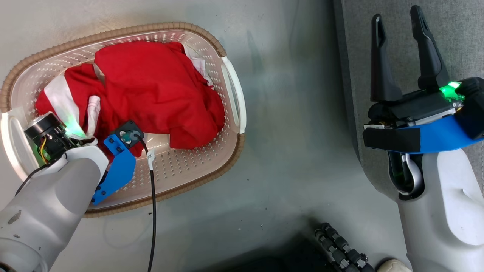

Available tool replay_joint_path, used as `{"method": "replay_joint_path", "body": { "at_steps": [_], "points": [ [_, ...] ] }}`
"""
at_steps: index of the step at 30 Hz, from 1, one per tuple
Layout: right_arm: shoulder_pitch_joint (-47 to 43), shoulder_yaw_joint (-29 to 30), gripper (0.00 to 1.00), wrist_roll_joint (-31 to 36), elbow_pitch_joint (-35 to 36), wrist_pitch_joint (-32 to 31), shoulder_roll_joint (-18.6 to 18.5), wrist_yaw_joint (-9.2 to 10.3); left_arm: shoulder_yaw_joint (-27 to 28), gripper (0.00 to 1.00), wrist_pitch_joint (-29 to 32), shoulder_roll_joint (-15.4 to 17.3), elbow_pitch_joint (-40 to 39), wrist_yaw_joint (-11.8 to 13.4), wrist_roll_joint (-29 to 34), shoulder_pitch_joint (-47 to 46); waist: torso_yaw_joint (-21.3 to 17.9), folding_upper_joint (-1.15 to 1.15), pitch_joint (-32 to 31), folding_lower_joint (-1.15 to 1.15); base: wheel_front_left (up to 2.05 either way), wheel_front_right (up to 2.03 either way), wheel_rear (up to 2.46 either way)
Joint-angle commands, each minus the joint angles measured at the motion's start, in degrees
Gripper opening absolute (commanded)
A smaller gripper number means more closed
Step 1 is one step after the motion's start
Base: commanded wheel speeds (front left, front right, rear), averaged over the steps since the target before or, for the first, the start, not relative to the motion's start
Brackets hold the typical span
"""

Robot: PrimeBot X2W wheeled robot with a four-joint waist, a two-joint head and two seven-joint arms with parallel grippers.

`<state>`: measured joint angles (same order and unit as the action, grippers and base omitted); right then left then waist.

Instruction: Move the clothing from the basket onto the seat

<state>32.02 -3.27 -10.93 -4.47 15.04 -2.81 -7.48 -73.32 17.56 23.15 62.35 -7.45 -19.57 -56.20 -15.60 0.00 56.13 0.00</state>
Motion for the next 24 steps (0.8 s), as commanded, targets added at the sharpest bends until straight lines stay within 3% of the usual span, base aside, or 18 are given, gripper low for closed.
{"method": "replay_joint_path", "body": {
  "at_steps": [1, 12, 24],
  "points": [
    [0.96, 0.18, 1.0, -0.15, 0.19, 0.22, -0.14, -0.02, -0.19, 0.0, 0.37, 0.18, -0.38, -0.01, 0.34, -0.45, 0.08, 0.0, -0.15, 0.0, 0.0, 0.0, 0.0],
    [-0.21, 1.01, 1.0, 0.8, -0.65, 0.22, -0.15, -0.03, -0.19, 0.0, -1.27, -1.97, -2.51, -0.02, -0.47, 1.35, 1.06, 0.0, -3.98, 0.0, 0.0, 0.0, 0.0],
    [-3.97, 2.05, 1.0, 3.59, -2.37, 0.22, -0.16, -0.02, -0.2, 0.0, -9.84, -8.5, -4.55, -0.02, -2.61, 4.58, 5.38, 0.0, -14.68, 0.0, 0.0, 0.0, 0.0]
  ]
}}
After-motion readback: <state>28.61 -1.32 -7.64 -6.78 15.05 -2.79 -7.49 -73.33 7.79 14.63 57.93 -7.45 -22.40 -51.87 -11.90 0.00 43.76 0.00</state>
